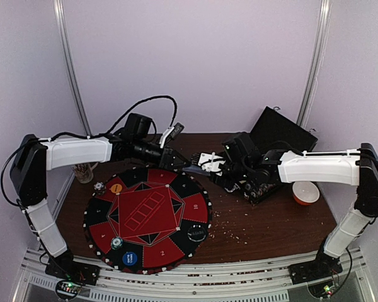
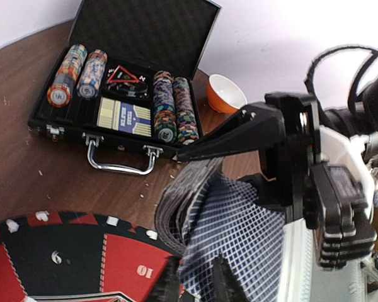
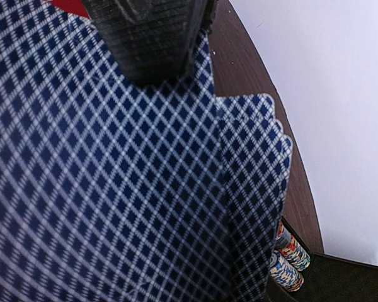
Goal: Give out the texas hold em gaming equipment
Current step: Pick up the poker card from the face-down deck piles.
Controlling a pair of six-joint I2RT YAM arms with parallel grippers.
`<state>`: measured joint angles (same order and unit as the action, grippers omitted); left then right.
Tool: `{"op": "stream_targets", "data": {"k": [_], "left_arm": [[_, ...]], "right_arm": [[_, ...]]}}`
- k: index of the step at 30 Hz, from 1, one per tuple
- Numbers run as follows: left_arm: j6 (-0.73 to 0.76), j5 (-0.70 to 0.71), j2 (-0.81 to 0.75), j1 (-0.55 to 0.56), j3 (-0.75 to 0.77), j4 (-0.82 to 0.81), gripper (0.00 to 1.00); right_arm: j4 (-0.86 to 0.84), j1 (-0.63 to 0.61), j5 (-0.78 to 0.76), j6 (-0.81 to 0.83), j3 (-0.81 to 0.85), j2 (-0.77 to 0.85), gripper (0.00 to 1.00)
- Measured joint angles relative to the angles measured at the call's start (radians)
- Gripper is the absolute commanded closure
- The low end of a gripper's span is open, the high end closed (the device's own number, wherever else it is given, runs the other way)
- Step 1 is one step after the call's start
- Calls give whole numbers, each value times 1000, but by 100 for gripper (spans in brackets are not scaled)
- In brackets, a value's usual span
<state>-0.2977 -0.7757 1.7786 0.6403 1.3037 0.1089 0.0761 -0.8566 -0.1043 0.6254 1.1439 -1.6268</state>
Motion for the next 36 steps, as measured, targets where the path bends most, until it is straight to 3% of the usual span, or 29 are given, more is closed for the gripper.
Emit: {"op": "stream_targets", "data": {"k": [3,23,36], "left_arm": [[-1,-3,0,0,0,5,100],[0,10,-65,-16,14,-5,100],[-78,53,-146,-171,-45,-53,100]], "right_arm": [[1,0,0,0,0,0,55],[3,36,-1,-3,0,0,56],[-4,84,1,0,-6,0,56]]}}
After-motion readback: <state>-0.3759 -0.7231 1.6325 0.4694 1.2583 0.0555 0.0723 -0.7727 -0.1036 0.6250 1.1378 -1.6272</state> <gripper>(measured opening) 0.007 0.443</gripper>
